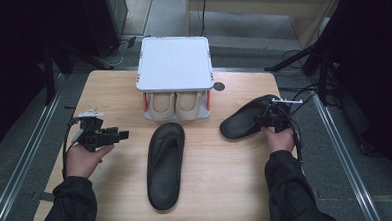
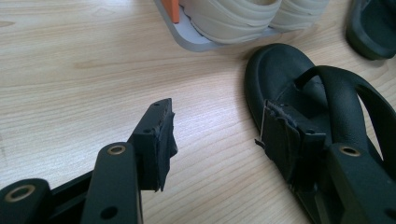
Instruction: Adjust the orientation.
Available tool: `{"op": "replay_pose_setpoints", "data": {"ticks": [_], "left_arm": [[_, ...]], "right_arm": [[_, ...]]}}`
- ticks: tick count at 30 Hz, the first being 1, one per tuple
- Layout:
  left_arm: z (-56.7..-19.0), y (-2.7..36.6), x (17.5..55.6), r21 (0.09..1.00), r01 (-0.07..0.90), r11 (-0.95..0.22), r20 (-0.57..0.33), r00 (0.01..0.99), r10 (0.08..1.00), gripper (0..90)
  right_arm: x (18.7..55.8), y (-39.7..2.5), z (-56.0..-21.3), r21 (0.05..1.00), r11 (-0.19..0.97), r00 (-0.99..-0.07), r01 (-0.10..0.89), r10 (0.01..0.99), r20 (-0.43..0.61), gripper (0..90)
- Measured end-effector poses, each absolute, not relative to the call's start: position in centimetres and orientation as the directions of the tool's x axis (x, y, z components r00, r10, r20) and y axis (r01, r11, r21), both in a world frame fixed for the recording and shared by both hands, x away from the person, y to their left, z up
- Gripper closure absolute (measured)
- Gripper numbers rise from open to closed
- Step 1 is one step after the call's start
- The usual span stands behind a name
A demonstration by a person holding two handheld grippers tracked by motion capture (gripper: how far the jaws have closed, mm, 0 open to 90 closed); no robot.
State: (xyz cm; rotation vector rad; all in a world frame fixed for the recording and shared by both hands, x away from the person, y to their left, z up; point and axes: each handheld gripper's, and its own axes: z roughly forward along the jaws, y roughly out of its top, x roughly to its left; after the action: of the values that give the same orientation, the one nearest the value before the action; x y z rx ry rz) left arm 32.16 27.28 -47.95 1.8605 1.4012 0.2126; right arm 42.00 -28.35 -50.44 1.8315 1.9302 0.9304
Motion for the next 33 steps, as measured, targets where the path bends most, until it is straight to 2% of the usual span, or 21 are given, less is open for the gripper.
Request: {"op": "replay_pose_setpoints", "data": {"ticks": [11, 24, 33], "left_arm": [[-47.98, 27.45, 31.94, 0.665, 0.742, -0.083, -0.307, 0.373, 0.875, 44.5], [-48.03, 27.47, 31.88, 0.66, 0.746, -0.087, -0.308, 0.373, 0.875, 44.5], [-48.06, 27.5, 31.89, 0.659, 0.748, -0.085, -0.312, 0.374, 0.873, 44.5]], "right_arm": [[42.43, -28.59, -50.35, 0.64, -0.029, -0.137, 0.768, 0.968, 0.209, 46.9], [42.58, -28.32, -50.19, 0.638, -0.013, -0.167, 0.77, 0.961, 0.221, 71.8], [42.66, -28.29, -50.15, 0.635, -0.021, -0.169, 0.772, 0.957, 0.237, 74.6]]}}
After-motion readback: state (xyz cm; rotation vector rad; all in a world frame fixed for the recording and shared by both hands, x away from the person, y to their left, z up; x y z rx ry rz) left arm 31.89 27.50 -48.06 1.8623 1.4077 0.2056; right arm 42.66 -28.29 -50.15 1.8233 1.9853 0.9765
